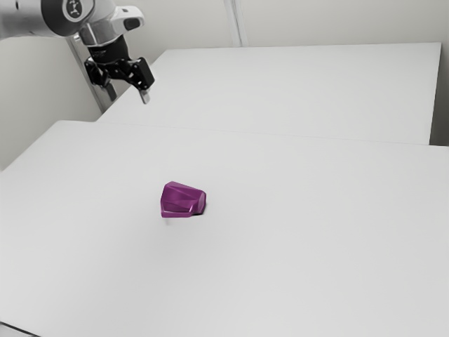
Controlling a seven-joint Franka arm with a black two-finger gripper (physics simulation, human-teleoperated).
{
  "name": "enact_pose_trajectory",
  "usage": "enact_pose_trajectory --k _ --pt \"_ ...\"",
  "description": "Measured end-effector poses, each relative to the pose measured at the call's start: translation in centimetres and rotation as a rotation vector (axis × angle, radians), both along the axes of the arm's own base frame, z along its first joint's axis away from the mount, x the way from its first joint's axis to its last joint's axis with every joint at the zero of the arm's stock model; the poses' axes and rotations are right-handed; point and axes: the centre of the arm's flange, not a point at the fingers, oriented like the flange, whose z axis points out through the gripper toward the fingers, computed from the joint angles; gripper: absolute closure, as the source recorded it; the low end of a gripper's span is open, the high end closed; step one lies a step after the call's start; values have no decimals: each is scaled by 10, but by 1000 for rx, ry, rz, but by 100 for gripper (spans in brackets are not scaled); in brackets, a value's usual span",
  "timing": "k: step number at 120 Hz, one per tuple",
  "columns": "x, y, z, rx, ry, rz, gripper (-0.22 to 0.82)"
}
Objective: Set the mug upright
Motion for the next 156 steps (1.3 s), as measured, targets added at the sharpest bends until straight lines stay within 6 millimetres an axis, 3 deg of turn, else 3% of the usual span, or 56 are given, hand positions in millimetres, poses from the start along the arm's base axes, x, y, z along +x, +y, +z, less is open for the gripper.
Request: enact_pose_trajectory --k 27,44,66,85,101,127,156 --pt "-2 6 -8 7 16 21 0" --pt "-17 6 -33 12 42 25 0" --pt "-28 -19 -71 17 57 -18 0" --pt "-40 -16 -108 12 53 -3 0" --pt "-41 -2 -132 -13 60 37 0" --pt "-47 41 -165 -145 68 119 0" --pt "-41 59 -204 -317 17 35 0"
